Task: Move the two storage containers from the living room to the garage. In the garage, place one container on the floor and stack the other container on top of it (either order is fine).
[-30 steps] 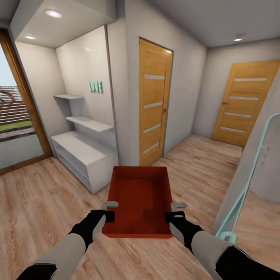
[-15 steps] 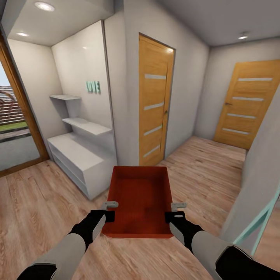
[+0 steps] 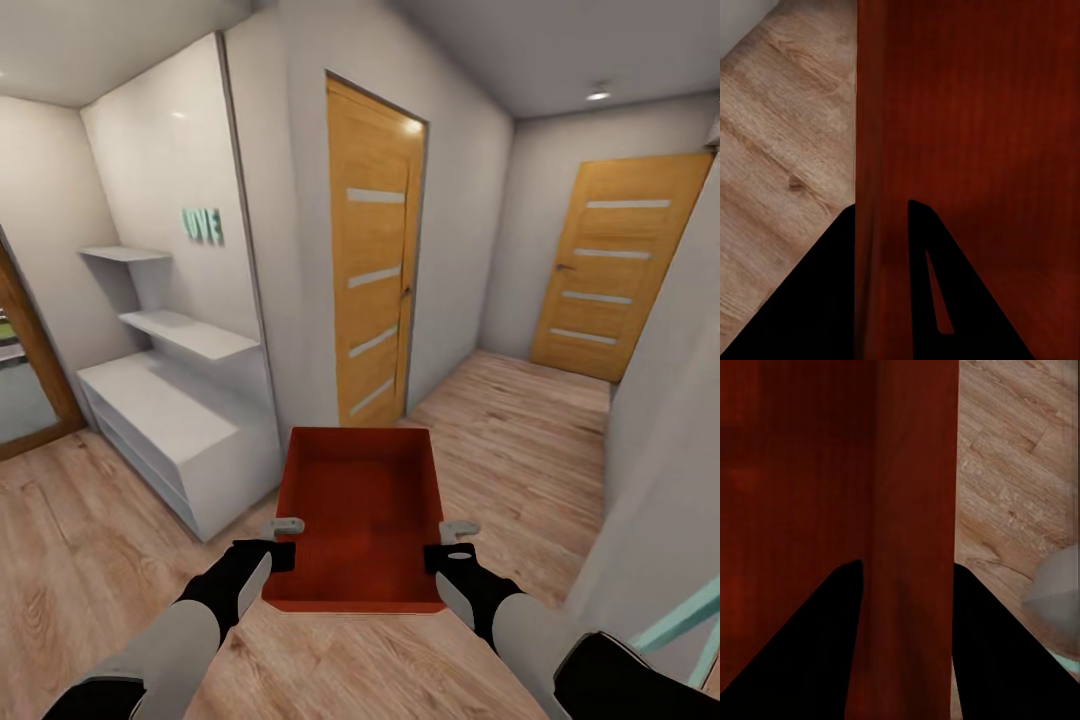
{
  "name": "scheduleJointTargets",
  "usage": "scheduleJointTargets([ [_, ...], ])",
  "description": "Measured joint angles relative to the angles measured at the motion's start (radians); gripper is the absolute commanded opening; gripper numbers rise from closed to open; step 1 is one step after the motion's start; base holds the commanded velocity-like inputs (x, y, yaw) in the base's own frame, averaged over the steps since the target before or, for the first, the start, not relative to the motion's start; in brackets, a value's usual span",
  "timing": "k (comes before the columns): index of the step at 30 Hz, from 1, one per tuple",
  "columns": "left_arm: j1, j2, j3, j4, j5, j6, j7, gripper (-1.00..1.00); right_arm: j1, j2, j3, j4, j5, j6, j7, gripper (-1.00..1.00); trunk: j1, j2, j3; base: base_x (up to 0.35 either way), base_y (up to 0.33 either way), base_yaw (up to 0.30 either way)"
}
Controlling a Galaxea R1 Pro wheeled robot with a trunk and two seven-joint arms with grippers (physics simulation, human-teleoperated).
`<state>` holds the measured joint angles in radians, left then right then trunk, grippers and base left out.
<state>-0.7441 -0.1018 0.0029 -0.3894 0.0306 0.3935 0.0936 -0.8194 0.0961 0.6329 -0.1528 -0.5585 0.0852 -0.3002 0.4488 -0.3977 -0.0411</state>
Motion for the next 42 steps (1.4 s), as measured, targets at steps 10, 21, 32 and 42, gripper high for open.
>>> scheduleJointTargets([
  [10,0.000,0.000,0.000,0.000,0.000,0.000,0.000,-1.00,0.000,-0.001,0.001,-0.002,-0.002,0.001,0.000,-1.00,0.000,0.000,0.000,0.322,0.000,-0.046],
  [21,0.000,0.000,0.000,0.000,0.000,0.000,0.000,-1.00,0.000,0.001,-0.002,0.001,0.002,0.000,0.000,-1.00,0.000,0.000,0.000,0.322,0.000,-0.231],
  [32,0.000,0.000,0.000,0.000,0.000,0.000,0.000,-1.00,0.000,0.001,-0.002,0.001,0.003,0.000,0.000,-1.00,0.000,0.000,0.000,0.322,0.000,-0.126],
  [42,0.000,0.000,0.000,0.000,0.000,0.000,0.000,-1.00,0.000,0.001,-0.001,0.001,0.001,0.000,0.000,-1.00,0.000,0.000,0.000,0.322,0.000,-0.001],
])
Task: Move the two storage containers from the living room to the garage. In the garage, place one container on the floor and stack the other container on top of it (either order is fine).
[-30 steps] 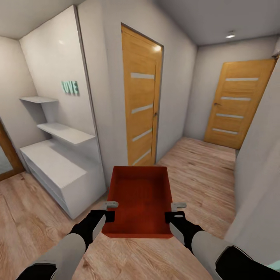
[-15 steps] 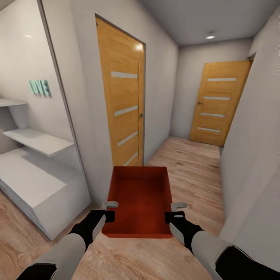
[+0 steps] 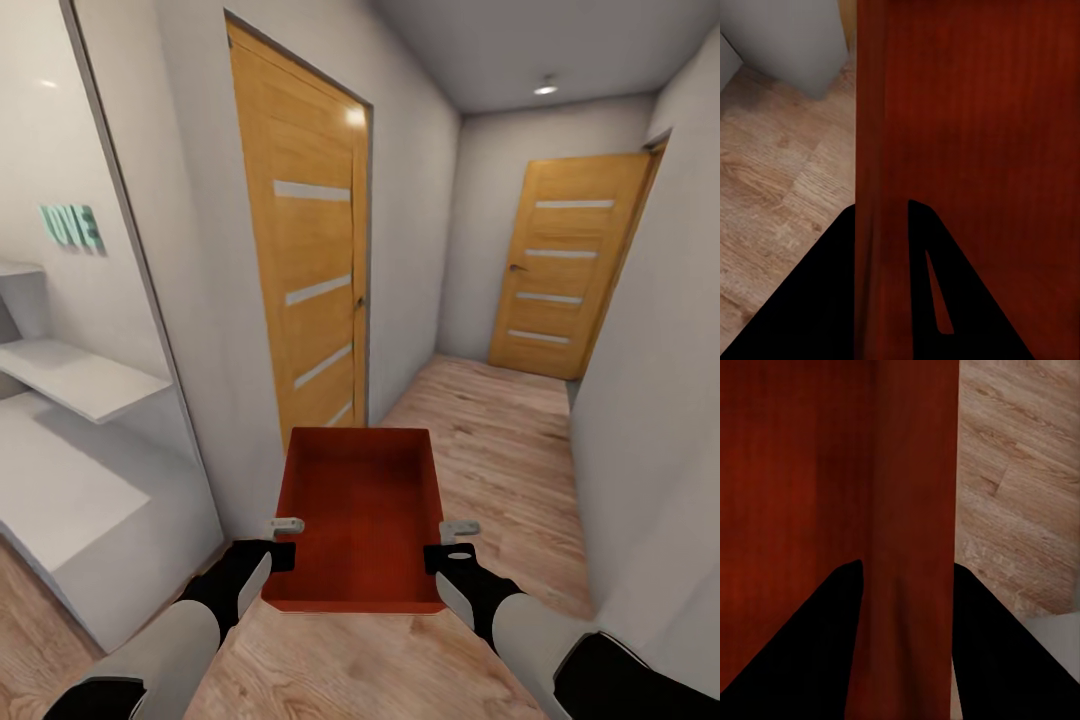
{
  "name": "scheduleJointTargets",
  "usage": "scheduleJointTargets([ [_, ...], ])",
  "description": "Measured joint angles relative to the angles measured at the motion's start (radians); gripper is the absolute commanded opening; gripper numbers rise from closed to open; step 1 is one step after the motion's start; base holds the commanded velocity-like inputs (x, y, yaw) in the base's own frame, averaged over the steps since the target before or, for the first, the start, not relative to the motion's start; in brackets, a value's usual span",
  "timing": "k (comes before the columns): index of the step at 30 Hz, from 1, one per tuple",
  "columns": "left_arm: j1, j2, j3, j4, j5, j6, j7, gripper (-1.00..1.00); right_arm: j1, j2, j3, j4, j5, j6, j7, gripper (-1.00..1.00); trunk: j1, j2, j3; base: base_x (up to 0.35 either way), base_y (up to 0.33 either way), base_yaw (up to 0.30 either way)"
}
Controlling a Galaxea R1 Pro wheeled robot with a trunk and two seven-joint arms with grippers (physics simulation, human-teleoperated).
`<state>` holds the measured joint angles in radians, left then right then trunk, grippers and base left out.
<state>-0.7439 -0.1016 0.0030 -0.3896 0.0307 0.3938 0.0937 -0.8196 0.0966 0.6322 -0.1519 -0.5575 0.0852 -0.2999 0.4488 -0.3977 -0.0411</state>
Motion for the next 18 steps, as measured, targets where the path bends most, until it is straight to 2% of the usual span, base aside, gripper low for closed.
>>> scheduleJointTargets([
  [10,0.000,0.000,0.001,0.000,0.000,0.000,-0.001,-1.00,0.000,-0.001,0.001,-0.002,-0.002,0.001,0.000,-1.00,0.000,0.000,0.000,0.322,0.000,-0.008],
  [18,0.000,0.000,0.002,0.000,-0.002,0.000,-0.002,-1.00,0.000,-0.001,0.001,-0.003,-0.001,0.002,0.000,-1.00,0.000,0.000,0.000,0.322,0.000,-0.224],
])
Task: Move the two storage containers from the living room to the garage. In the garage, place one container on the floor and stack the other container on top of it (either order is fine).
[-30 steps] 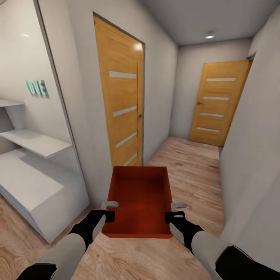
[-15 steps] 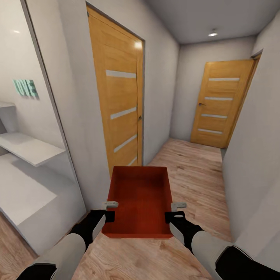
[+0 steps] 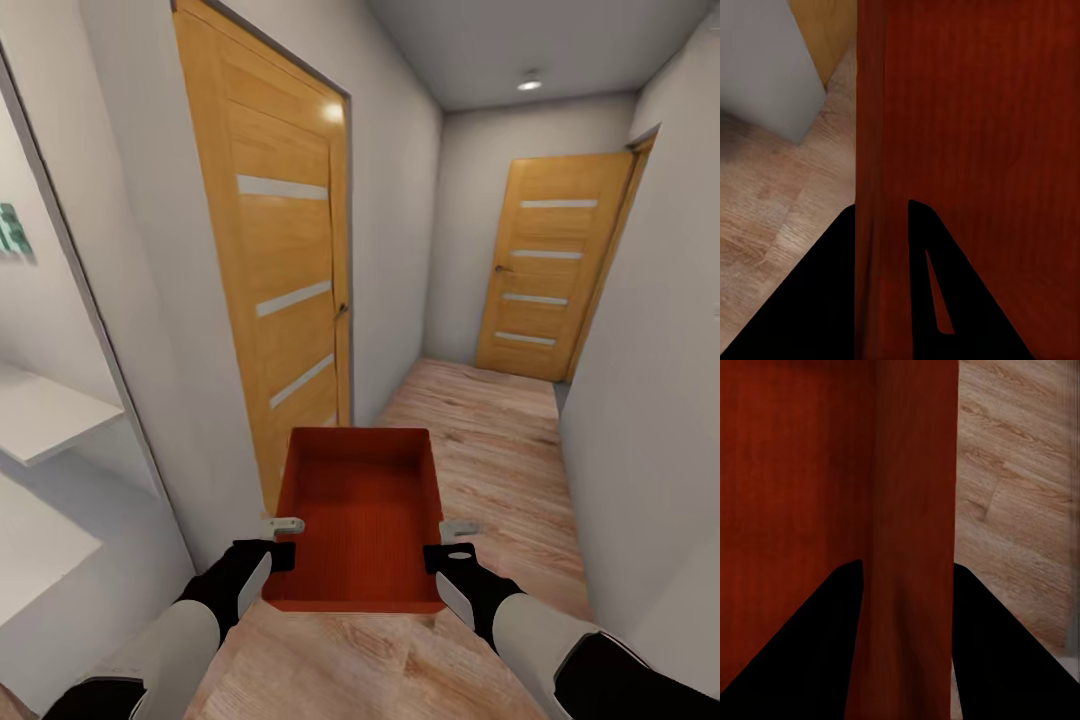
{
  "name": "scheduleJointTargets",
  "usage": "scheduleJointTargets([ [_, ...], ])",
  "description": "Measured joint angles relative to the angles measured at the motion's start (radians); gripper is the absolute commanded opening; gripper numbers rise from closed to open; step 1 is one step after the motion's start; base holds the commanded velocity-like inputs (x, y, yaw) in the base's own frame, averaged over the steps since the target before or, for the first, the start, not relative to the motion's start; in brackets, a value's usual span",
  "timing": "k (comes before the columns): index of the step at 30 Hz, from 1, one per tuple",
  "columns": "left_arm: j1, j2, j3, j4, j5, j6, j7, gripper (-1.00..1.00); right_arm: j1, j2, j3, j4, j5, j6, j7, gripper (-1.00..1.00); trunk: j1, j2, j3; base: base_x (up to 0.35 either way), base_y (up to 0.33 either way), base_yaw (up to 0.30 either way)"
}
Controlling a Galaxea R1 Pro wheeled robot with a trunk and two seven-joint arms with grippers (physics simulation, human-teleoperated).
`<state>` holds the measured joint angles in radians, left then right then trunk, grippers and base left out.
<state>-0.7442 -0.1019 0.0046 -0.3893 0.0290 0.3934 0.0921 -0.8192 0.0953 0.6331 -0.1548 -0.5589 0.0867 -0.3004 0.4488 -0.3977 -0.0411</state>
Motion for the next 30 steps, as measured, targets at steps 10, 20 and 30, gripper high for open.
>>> scheduleJointTargets([
  [10,0.000,0.001,-0.002,0.000,0.003,0.000,0.000,-1.00,0.000,0.000,-0.001,0.000,0.001,0.000,0.000,-1.00,0.000,0.000,0.000,0.322,0.000,-0.261],
  [20,0.000,0.001,-0.001,0.000,0.002,0.000,0.000,-1.00,0.000,0.000,0.000,0.000,0.000,0.000,0.001,-1.00,0.000,0.000,0.000,0.322,0.000,-0.100],
  [30,0.000,0.001,-0.002,0.000,0.003,0.000,0.000,-1.00,0.000,0.001,-0.001,0.000,0.001,0.000,0.001,-1.00,0.000,0.000,0.000,0.322,0.000,-0.001],
])
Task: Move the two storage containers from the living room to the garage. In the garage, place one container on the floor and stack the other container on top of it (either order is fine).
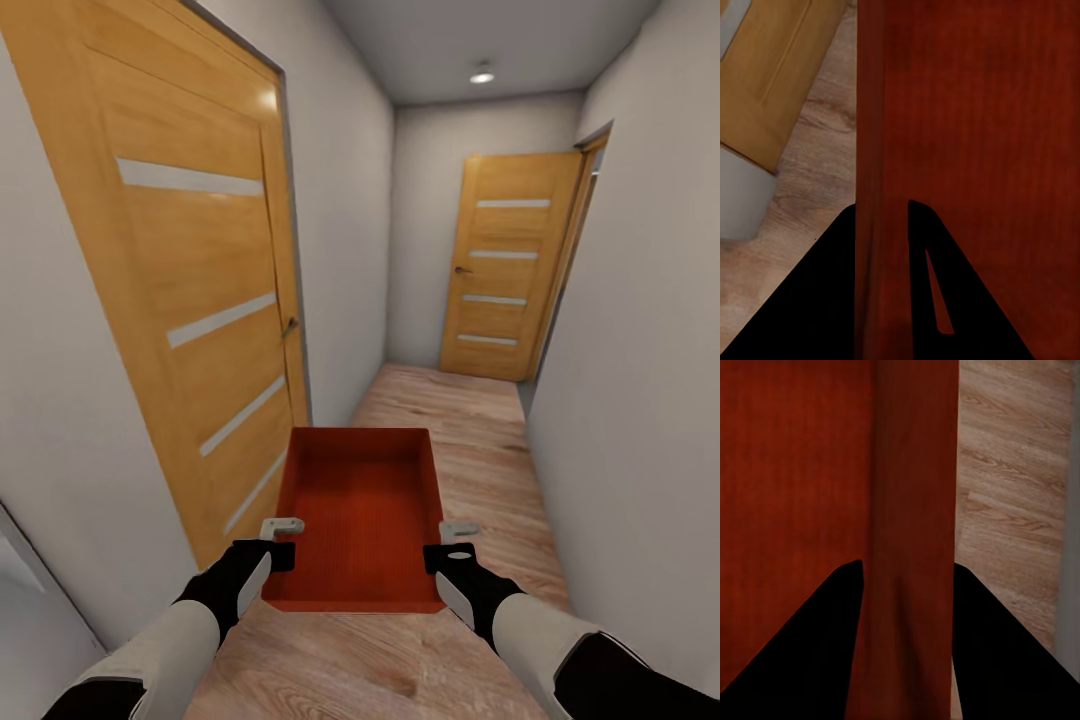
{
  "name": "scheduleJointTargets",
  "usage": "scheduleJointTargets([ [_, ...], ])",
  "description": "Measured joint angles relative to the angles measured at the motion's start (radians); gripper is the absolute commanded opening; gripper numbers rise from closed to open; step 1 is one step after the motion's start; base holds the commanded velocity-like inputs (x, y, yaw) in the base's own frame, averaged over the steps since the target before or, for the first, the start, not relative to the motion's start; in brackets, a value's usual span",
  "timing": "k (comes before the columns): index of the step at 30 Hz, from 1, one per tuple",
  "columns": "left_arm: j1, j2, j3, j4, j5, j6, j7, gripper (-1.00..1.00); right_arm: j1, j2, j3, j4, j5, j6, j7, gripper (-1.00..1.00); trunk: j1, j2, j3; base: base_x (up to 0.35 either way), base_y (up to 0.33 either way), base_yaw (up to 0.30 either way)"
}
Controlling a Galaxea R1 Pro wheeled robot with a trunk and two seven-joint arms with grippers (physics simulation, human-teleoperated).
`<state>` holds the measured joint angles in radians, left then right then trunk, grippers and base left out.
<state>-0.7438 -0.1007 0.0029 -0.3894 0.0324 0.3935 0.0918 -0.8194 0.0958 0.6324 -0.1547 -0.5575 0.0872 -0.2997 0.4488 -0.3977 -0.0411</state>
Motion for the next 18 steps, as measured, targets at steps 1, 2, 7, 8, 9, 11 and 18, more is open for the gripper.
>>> scheduleJointTargets([
  [1,0.000,0.000,0.000,0.000,0.000,0.000,0.000,-1.00,0.000,0.000,0.000,0.000,0.000,0.000,0.000,-1.00,0.000,0.000,0.000,0.322,0.000,0.000],
  [2,0.000,0.000,0.000,0.000,0.000,0.000,0.000,-1.00,0.000,0.000,0.000,0.000,0.000,0.000,0.000,-1.00,0.000,0.000,0.000,0.322,0.000,-0.004],
  [7,0.000,0.000,0.000,0.000,0.000,0.000,0.000,-1.00,0.000,0.000,0.002,0.000,-0.003,0.000,-0.001,-1.00,0.000,0.000,0.000,0.322,0.000,-0.136],
  [8,0.000,0.000,0.000,0.000,0.000,0.000,0.000,-1.00,0.000,0.000,0.001,0.000,-0.001,0.000,-0.002,-1.00,0.000,0.000,0.000,0.322,0.000,-0.227],
  [9,0.000,0.000,0.000,0.000,0.000,0.000,0.000,-1.00,0.000,0.001,0.000,0.000,0.000,0.000,-0.002,-1.00,0.000,0.000,0.000,0.322,0.000,-0.232],
  [11,0.000,0.000,0.000,0.000,0.000,0.000,0.000,-1.00,0.000,0.001,0.000,0.000,0.000,0.000,-0.002,-1.00,0.000,0.000,0.000,0.322,0.000,-0.237],
  [18,0.000,0.000,0.000,0.000,0.000,0.000,0.000,-1.00,0.000,0.000,0.001,0.000,-0.001,0.000,-0.001,-1.00,0.000,0.000,0.000,0.322,0.000,-0.242],
])
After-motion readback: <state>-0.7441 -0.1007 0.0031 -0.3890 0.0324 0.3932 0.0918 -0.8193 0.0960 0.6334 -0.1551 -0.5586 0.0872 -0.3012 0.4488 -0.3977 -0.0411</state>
